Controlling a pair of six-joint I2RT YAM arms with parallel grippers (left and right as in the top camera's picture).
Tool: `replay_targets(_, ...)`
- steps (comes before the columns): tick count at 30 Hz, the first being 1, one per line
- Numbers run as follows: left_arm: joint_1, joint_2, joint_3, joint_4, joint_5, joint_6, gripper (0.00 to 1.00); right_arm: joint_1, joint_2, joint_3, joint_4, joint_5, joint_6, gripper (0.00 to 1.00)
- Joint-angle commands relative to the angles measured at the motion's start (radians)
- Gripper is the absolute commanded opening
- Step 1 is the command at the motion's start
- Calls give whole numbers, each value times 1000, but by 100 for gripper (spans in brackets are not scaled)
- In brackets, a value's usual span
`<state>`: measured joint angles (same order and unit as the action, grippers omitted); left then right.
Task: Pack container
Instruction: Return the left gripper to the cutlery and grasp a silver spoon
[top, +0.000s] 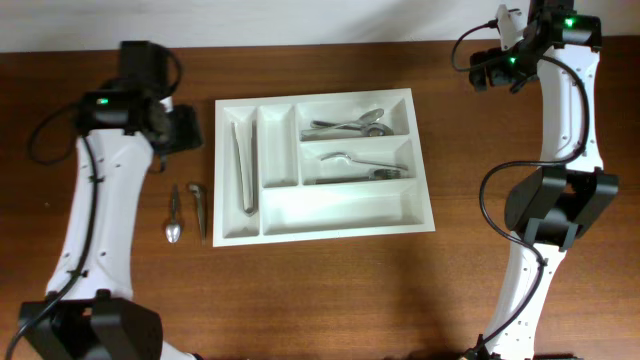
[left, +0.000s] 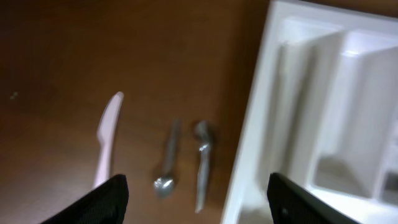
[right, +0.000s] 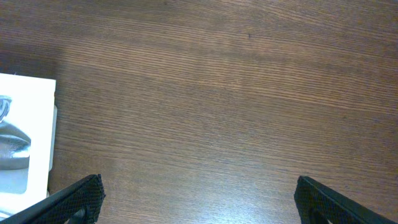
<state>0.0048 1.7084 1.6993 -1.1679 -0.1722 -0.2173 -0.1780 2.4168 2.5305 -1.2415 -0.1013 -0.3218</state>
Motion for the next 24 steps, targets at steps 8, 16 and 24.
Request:
replay_targets(8,90,10,-200,-11,-19,58,74,1,-42,14,0,5,2,99)
replay_targets(16,102,10,-419,151,6,57,74,1,-41,14,0,5,2,99)
replay_targets(24,131,10,-594,316,45,58,73,1,-41,14,0,5,2,99)
